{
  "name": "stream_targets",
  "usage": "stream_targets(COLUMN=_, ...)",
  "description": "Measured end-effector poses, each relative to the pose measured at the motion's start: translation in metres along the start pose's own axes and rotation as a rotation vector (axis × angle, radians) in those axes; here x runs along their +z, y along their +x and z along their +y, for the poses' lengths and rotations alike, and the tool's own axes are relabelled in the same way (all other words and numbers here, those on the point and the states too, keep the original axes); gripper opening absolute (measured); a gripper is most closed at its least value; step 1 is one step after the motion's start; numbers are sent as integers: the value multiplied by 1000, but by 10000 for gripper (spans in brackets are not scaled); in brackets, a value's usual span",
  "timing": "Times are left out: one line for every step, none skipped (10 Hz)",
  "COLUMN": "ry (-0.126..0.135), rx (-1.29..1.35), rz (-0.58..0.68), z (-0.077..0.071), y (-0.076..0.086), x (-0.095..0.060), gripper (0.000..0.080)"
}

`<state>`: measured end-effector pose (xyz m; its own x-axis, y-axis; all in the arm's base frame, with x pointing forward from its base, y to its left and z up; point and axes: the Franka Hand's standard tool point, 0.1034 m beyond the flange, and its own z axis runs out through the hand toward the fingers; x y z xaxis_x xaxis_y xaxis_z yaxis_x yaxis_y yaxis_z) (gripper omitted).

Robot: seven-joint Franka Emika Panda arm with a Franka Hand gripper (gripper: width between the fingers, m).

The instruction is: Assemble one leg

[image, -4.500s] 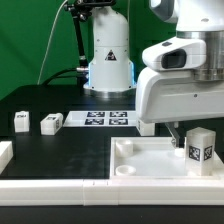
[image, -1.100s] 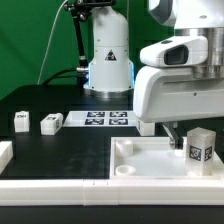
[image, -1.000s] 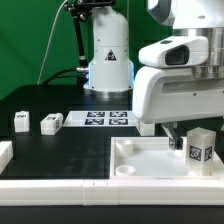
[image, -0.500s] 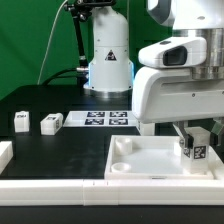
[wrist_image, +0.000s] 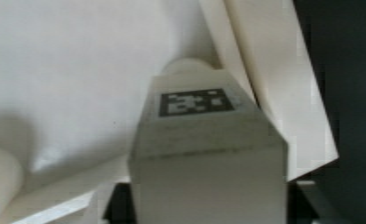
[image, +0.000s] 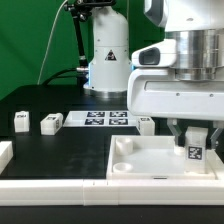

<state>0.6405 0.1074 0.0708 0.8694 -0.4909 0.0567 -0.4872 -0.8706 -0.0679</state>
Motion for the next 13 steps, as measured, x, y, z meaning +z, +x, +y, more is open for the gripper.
stream_targets(ry=-8, rx=91, rz=8, z=4, y=2, x=0, gripper=294)
stream_targets(ry=-5, rx=175, rz=30, z=7, y=5, x=0, gripper=294)
stream_targets(ry=-14, rx=250, rz=38, z=12, y=8, x=0, gripper=304)
stream_targets(ry=-24, rx=293, rz=43, z=16, y=10, x=-1, gripper=307)
stream_targets(ry=-29, rx=311, rz=47, z=18, y=10, x=-1, gripper=307)
stream_targets(ry=-27, rx=349, rz=46, z=17, y=10, x=0, gripper=355)
stream_targets(ry=-27, rx=333, rz=46, z=17, y=10, x=0, gripper=355)
stream_targets(ry=-27, rx=332, rz=46, z=17, y=10, x=0, gripper=539)
stream_targets(ry=-27, rx=332, rz=45, z=17, y=10, x=0, gripper=539)
stream_targets(ry=-27, rx=332, rz=45, z=17, y=9, x=0, gripper=635)
stream_targets(ry=-27, rx=332, rz=45, z=17, y=9, x=0, gripper=645)
stream_targets(ry=-27, rx=332, rz=45, z=17, y=9, x=0, gripper=645)
stream_targets(ry=-27, rx=332, rz=45, z=17, y=9, x=0, gripper=648)
